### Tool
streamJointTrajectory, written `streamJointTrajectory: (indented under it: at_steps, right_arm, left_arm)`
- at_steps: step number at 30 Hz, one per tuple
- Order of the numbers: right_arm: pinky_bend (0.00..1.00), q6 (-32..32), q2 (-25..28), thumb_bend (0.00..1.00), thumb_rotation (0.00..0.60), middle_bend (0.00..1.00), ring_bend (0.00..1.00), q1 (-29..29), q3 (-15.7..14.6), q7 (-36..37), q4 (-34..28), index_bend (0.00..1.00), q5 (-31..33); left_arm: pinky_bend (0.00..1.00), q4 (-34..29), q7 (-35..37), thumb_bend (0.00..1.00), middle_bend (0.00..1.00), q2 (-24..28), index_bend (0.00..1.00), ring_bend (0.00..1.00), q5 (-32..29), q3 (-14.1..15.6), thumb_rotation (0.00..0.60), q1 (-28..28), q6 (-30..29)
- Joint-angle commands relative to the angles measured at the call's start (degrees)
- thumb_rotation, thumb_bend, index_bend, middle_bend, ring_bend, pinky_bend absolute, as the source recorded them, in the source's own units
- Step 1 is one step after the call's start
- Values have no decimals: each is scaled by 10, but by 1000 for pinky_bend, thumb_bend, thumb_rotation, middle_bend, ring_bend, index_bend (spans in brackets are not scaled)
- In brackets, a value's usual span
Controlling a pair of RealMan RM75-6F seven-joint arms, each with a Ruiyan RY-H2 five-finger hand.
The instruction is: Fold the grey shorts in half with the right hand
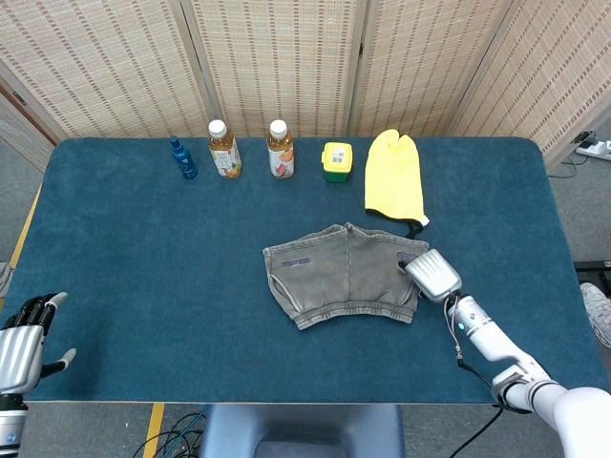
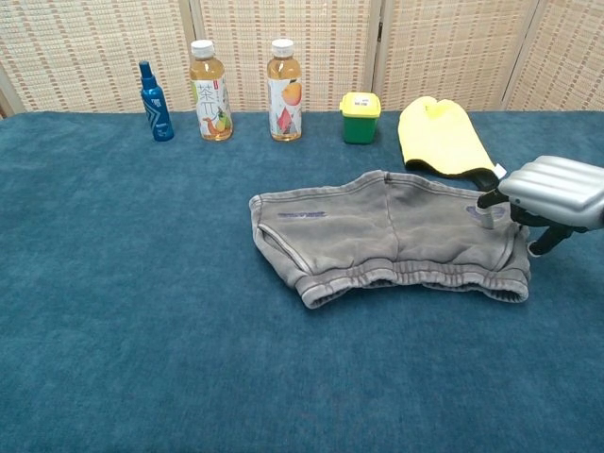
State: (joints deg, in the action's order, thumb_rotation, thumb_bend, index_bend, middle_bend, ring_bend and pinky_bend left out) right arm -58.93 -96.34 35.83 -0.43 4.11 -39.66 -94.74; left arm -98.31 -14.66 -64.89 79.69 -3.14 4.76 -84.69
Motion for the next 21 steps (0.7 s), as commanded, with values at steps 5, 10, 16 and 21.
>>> streamJointTrajectory:
  at_steps: [5,10,16,21]
  right_arm:
    - [1000,-17,2,505,600,979,1000,-6,-12,13,13,547,-3]
    - [1000,-38,30,534,600,979,1000,-19,-27,12,7,574,-12]
    - [1000,-58,75,539,600,979,1000,-35,-40,6,-8,577,-16]
    - [1000,-81,96,539,600,979,1000,-34,-35,-1,-28,578,-19]
  left_arm:
    - [331,1,2,205,191,1,184,166,0,1,600,-2,-1]
    - [330,1,2,204,191,1,184,166,3,0,600,-1,-1]
    - [330,-1,1,204,191,0,184,166,5,-1,600,1,0]
    - [331,0,3,204,191,-1,184,166,7,-2,600,3,-1]
